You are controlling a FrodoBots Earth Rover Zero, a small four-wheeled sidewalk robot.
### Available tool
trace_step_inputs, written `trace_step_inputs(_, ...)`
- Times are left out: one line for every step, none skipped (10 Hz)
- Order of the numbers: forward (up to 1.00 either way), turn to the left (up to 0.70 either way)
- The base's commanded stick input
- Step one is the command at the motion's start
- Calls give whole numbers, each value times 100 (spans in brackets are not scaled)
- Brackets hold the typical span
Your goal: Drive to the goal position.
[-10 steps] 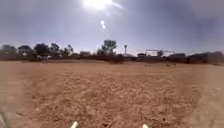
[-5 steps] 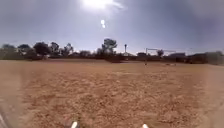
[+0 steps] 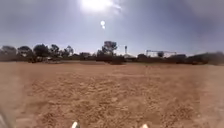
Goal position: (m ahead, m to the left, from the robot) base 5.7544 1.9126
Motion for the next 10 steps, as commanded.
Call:
trace_step_inputs(45, 0)
trace_step_inputs(45, 0)
trace_step_inputs(45, 0)
trace_step_inputs(45, 0)
trace_step_inputs(45, 0)
trace_step_inputs(45, 0)
trace_step_inputs(45, 0)
trace_step_inputs(45, 0)
trace_step_inputs(45, 0)
trace_step_inputs(45, 0)
